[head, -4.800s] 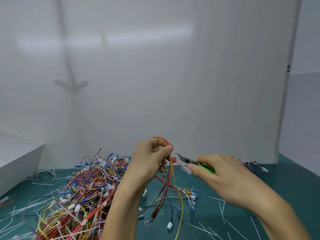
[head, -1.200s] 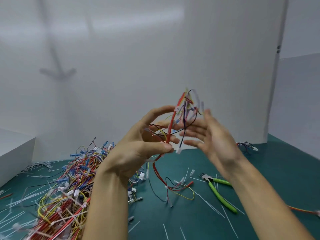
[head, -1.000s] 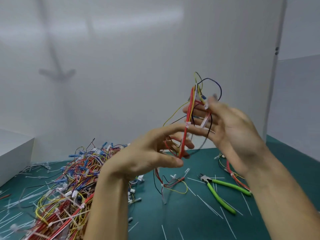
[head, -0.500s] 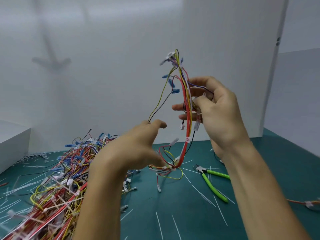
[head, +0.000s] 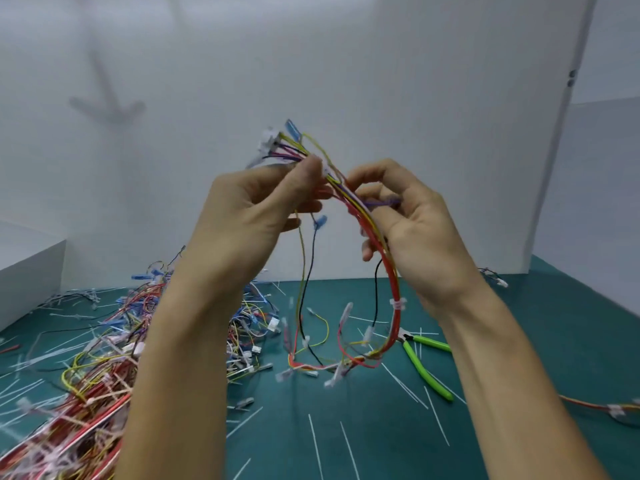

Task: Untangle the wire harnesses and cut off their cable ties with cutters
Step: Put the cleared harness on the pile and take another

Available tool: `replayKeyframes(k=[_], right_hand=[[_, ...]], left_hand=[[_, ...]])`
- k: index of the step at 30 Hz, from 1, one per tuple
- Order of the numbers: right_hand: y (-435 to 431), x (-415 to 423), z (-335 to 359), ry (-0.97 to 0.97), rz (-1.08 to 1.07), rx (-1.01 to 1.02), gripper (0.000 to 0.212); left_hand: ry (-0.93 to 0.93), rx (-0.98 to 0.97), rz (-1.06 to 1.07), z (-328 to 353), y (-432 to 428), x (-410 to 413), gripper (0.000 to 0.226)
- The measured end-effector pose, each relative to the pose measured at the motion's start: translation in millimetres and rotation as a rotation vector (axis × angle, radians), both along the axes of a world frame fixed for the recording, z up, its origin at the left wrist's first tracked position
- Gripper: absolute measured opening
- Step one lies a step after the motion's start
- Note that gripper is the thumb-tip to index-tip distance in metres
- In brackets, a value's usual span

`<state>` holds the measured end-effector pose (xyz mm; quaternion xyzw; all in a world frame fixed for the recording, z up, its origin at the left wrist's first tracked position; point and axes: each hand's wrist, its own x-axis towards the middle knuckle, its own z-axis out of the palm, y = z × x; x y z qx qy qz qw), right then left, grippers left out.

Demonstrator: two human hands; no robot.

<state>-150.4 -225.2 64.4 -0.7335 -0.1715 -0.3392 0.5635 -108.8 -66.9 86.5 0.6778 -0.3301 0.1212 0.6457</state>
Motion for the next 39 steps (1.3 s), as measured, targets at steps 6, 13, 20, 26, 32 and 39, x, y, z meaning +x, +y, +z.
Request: replayKeyframes(k=[6, 13, 20, 26, 32, 39], right_hand=[[-1, 0, 0, 0.170, -0.119, -0.139, 0.040], [1, -18, 10, 0.146, -0.338, -0.199, 0.037], [7, -21, 7, 0.143, -0.335, -0.393, 0.024], [3, -15, 6, 0.045, -0.344, -0.129, 0.015], [0, -9, 3, 0.019, -0.390, 0.150, 0.015], [-7, -8, 4, 0.005, -0.289, 0.366, 0.017]], left_hand=[[0.097, -0.132, 0.010, -4, -16, 0, 0.011], [0.137, -0.248, 0.081, -5, -14, 4, 0.005], [0.114, -0.388, 0.041, -6, -19, 6, 0.003], [0.016, -0.334, -0.016, -8, -14, 9, 0.010], [0.042, -0.244, 0.039, -11, -10, 14, 0.022], [0.122, 0.378, -0.114, -15, 7, 18, 0.053]])
